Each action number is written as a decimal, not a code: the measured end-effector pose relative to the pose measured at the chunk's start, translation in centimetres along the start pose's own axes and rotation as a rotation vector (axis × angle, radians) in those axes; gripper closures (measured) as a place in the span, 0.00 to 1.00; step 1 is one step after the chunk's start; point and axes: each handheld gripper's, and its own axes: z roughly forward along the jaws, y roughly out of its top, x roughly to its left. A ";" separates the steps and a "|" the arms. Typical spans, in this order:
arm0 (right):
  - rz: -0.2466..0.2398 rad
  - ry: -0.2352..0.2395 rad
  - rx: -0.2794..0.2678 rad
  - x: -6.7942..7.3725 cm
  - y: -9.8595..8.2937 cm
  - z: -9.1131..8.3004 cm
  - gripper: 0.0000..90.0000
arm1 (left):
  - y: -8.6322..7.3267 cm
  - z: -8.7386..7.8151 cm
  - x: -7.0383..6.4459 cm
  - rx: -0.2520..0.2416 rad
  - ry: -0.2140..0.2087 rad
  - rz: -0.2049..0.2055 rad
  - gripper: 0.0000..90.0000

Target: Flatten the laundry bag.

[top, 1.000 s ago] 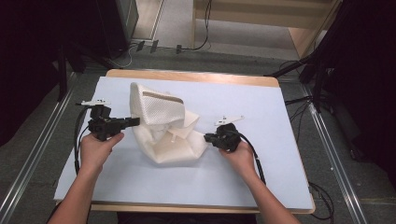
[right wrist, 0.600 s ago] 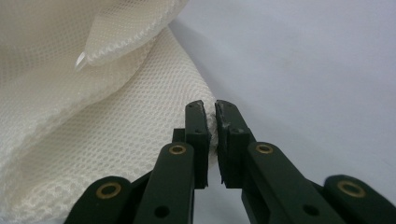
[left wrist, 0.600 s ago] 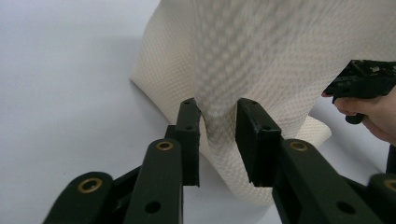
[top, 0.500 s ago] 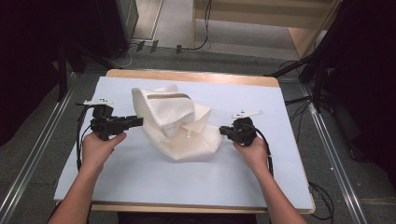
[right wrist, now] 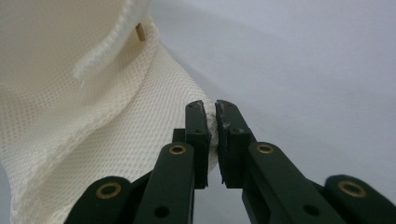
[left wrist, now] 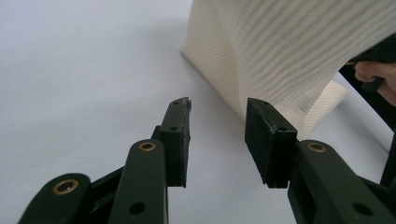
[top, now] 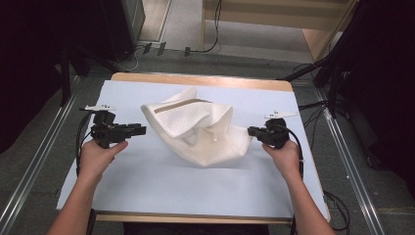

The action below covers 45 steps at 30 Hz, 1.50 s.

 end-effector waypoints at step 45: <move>0.076 -0.006 -0.010 -2.6 2.7 1.4 0.65 | 2.6 -1.0 6.1 0.044 0.118 -0.081 0.58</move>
